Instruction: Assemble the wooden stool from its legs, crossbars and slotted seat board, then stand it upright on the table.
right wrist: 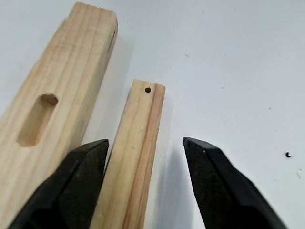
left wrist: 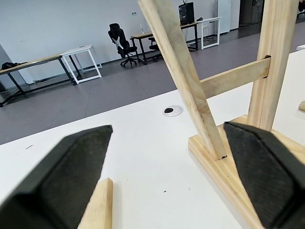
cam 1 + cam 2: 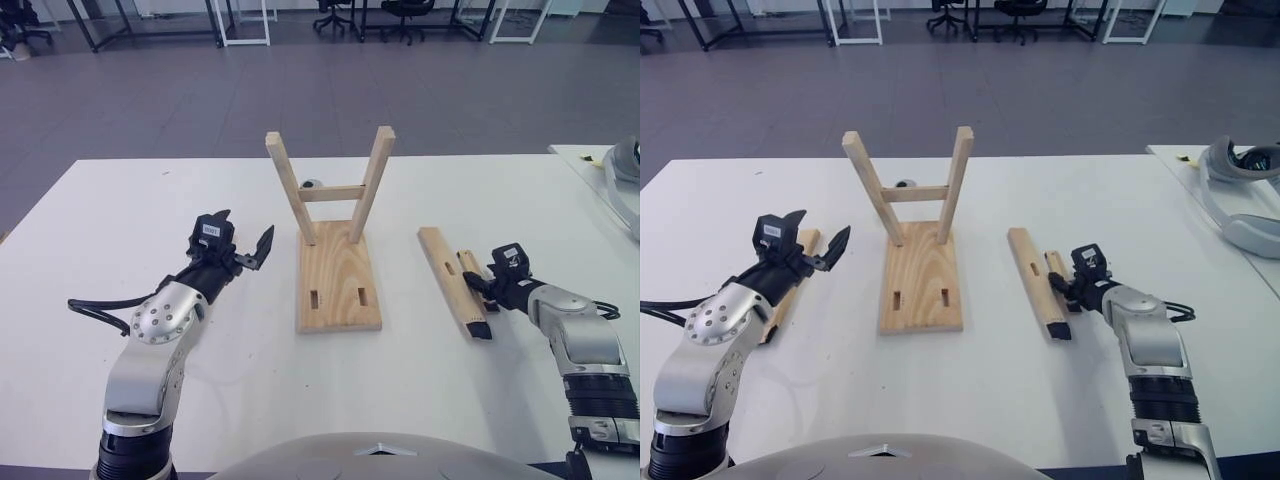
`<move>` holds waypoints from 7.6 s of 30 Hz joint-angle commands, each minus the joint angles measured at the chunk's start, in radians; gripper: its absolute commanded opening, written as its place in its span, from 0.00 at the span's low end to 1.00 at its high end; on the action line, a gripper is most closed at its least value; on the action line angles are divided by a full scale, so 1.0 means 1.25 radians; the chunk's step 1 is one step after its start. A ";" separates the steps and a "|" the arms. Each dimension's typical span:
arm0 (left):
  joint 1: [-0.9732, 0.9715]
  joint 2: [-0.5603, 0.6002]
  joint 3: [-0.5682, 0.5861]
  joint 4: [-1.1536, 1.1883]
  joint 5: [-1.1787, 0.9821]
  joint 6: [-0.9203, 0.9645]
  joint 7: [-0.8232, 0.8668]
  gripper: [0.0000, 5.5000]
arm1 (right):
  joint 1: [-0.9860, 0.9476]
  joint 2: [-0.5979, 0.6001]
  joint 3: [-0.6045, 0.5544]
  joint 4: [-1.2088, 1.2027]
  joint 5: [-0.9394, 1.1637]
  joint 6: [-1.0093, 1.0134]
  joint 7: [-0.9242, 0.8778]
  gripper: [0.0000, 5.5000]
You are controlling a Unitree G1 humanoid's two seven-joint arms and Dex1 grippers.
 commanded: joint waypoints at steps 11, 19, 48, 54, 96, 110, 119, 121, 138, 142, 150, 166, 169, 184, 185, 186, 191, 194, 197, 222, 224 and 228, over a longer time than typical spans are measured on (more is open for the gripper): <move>-0.050 -0.016 -0.032 -0.041 -0.006 0.060 0.025 0.78 | 0.009 0.022 -0.004 -0.005 0.019 0.038 -0.045 0.24; -0.195 -0.132 0.115 -0.053 -0.232 0.134 0.053 0.78 | -0.250 0.099 -0.032 -0.030 0.048 -0.213 -0.118 0.24; -0.335 -0.057 0.136 -0.084 -0.887 0.065 0.364 0.25 | -0.406 0.207 0.307 -0.366 0.085 -0.331 0.066 0.24; -0.325 -0.060 0.117 -0.082 -0.901 0.020 0.388 0.07 | -0.396 0.204 0.321 -0.353 0.047 -0.359 0.070 0.24; 0.005 0.056 0.282 0.512 -0.340 -0.303 -0.137 0.07 | -0.186 0.142 0.329 -0.184 -0.096 -0.480 0.071 0.49; 0.079 0.040 0.261 0.351 -0.311 -0.236 -0.060 0.07 | -0.181 0.152 0.337 -0.183 -0.110 -0.484 0.068 0.49; 0.086 0.037 0.269 0.367 -0.287 -0.250 -0.053 0.07 | -0.183 0.157 0.341 -0.176 -0.116 -0.490 0.066 0.49; 0.079 0.034 0.267 0.374 -0.283 -0.253 -0.050 0.07 | -0.184 0.158 0.341 -0.176 -0.119 -0.492 0.066 0.49; 0.147 -0.010 0.148 0.462 -0.164 -0.298 -0.046 0.07 | -0.181 0.155 0.343 -0.175 -0.138 -0.500 0.071 0.49; 0.161 -0.021 0.140 0.501 -0.161 -0.304 -0.055 0.07 | -0.183 0.154 0.345 -0.170 -0.140 -0.503 0.073 0.49; 0.128 0.016 0.154 0.469 -0.145 -0.284 -0.018 0.07 | -0.184 0.155 0.349 -0.163 -0.145 -0.512 0.071 0.49; 0.182 0.115 0.185 0.187 -0.154 -0.019 0.003 0.53 | -0.178 0.163 0.357 -0.152 -0.167 -0.531 0.064 0.49; 0.187 0.112 0.173 0.187 -0.163 0.060 0.004 0.64 | -0.177 0.165 0.363 -0.150 -0.173 -0.534 0.063 0.49; 0.206 0.125 0.129 0.217 -0.083 0.050 -0.014 0.39 | -0.182 0.174 0.364 -0.135 -0.187 -0.534 0.054 0.49; 0.200 0.120 0.138 0.215 -0.077 0.010 -0.015 0.37 | -0.183 0.180 0.355 -0.135 -0.177 -0.521 0.051 0.49; 0.187 0.112 0.160 0.210 -0.077 -0.033 -0.015 0.37 | -0.186 0.198 0.333 -0.140 -0.140 -0.489 0.048 0.49; 0.057 0.077 0.299 0.131 -0.152 -0.238 0.001 0.37 | -0.302 0.336 0.108 -0.175 0.272 -0.182 0.005 0.49; -0.003 0.108 0.252 0.053 -0.140 -0.254 -0.018 0.37 | -0.430 0.394 0.007 -0.158 0.503 -0.046 -0.046 0.49; -0.065 0.139 0.177 -0.007 -0.134 -0.241 -0.050 0.37 | -0.571 0.440 -0.069 -0.104 0.693 0.022 -0.105 0.52; -0.114 0.169 0.028 -0.069 -0.069 -0.221 -0.109 0.37 | -0.652 0.445 -0.121 -0.039 0.973 0.090 -0.373 0.31; -0.113 0.169 0.025 -0.068 -0.066 -0.223 -0.108 0.37 | -0.652 0.443 -0.119 -0.040 0.976 0.087 -0.375 0.24; -0.113 0.167 0.021 -0.065 -0.054 -0.228 -0.102 0.37 | -0.640 0.426 -0.089 -0.065 0.939 0.081 -0.362 0.19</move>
